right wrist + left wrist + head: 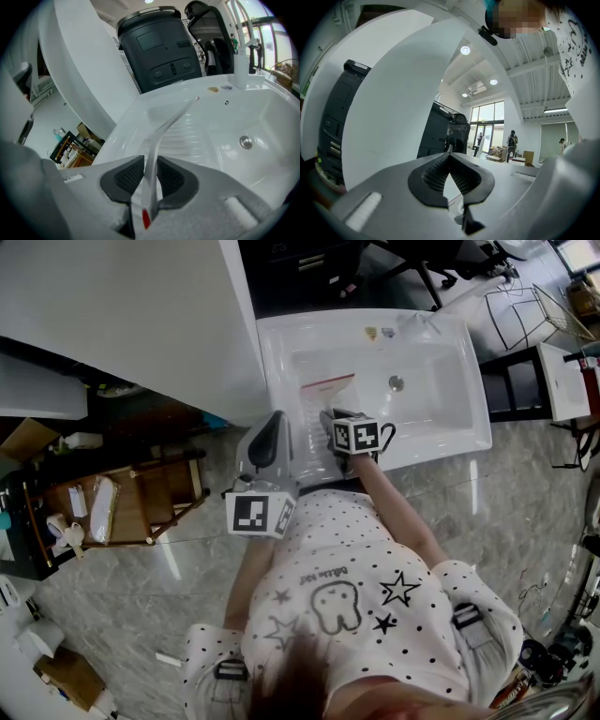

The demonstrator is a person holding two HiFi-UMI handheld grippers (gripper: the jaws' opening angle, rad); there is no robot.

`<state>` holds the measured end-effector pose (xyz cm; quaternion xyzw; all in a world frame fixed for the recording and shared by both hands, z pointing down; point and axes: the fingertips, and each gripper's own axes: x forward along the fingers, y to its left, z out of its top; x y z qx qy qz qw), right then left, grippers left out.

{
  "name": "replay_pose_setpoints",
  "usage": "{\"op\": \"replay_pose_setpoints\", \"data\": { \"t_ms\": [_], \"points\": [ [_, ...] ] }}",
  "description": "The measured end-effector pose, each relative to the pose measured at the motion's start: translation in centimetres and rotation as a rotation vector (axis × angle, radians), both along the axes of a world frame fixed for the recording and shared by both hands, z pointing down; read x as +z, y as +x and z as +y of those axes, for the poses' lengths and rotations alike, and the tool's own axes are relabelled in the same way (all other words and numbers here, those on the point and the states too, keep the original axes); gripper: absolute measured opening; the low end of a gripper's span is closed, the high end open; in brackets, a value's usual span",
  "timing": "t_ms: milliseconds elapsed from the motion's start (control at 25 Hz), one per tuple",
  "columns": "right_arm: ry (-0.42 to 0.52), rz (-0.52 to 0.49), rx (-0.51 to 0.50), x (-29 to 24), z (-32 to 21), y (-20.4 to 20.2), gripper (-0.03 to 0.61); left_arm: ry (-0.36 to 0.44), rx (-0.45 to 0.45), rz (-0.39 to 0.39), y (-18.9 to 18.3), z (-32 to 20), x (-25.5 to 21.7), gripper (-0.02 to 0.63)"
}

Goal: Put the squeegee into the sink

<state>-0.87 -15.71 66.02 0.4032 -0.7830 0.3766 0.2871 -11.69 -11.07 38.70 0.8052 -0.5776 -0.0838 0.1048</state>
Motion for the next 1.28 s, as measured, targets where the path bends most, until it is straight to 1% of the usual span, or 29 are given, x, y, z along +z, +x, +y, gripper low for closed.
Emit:
{"op": "replay_pose_setpoints", "data": {
  "t_ms": [720,1280],
  "points": [
    [-0.008,-0.002,0.024,0.4,-0.1,0.7,0.098,0.003,0.001,-0.001,0.2,-0.1,-0.1,-0.005],
    [-0.028,-0.013,0.043,0.8,-0.2,1.3,0.107,0.004,0.021,-0.003,0.8,-0.5,-0.1,-0.005]
  ]
}}
